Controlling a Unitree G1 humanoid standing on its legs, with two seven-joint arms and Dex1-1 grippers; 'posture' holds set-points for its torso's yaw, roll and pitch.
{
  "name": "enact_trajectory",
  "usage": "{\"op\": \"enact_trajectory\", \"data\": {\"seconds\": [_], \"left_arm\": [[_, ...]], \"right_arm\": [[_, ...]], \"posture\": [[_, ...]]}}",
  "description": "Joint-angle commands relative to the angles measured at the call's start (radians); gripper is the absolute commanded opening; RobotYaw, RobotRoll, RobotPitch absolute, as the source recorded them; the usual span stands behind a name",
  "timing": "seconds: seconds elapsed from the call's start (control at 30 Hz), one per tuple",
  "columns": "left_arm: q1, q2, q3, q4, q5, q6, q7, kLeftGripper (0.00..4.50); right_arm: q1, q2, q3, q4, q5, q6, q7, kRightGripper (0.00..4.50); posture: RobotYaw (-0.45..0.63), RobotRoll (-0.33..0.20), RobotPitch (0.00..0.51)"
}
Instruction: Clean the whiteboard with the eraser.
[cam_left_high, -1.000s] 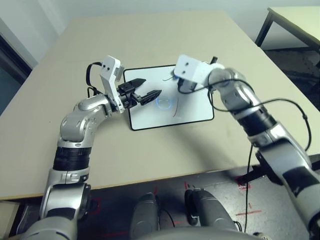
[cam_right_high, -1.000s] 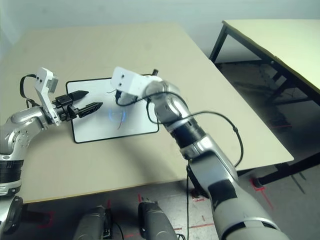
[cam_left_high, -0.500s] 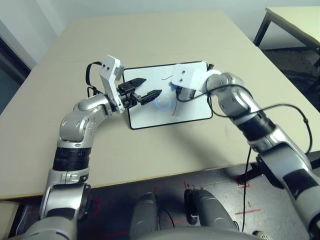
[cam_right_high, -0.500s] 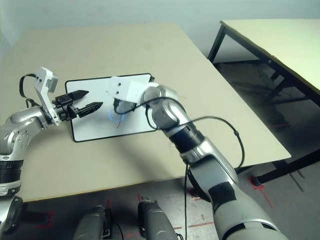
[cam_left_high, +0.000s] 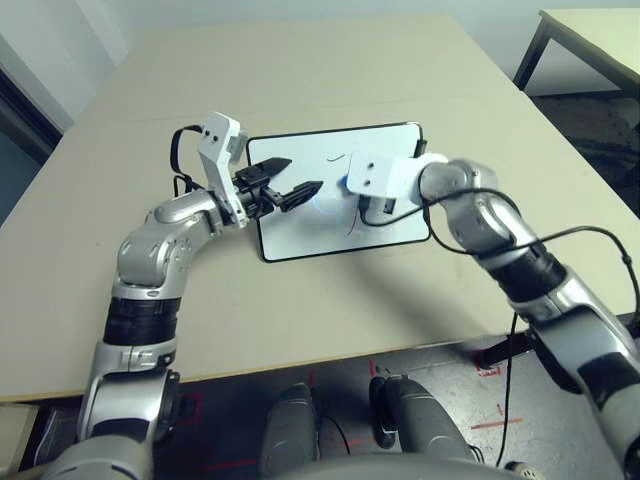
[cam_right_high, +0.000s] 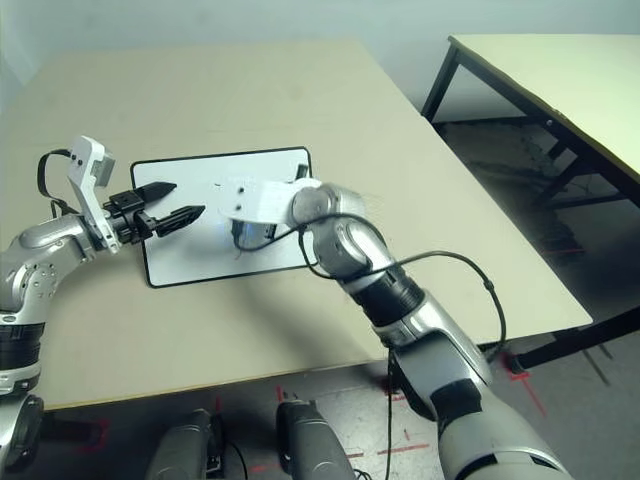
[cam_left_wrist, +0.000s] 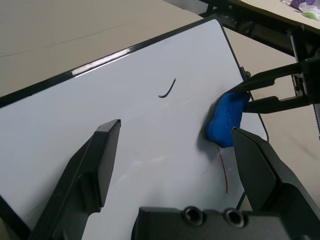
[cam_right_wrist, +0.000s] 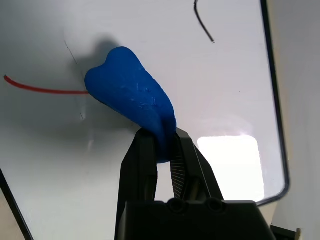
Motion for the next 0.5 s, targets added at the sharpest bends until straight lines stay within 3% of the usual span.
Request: {"op": "enact_trajectory", "data": {"seconds": [0.03, 0.3, 0.5], "left_arm": [[-0.004, -0.003, -0.012, 0.016, 0.005, -0.007, -0.002, 4.50], [0.006, -0.005, -0.011, 0.010, 0.002, -0.008, 0.000, 4.50], [0.017, -0.001, -0.003, -0.004, -0.002, -0.002, 0.006, 4.50]], "right_arm": [[-0.035, 0.014, 0.006, 0.013, -0.017, 0.001, 0.000, 0.35], [-0.226, 0.124, -0.073, 0.287, 0.012, -0.111, -0.148, 0.35], [-0.171, 0.104, -0.038, 0.263, -0.005, -0.138, -0.108, 0.35]], "posture": [[-0.06, 0.000, 0.107], [-0.05, 0.000, 0.107], [-0.04, 0.000, 0.108]]}}
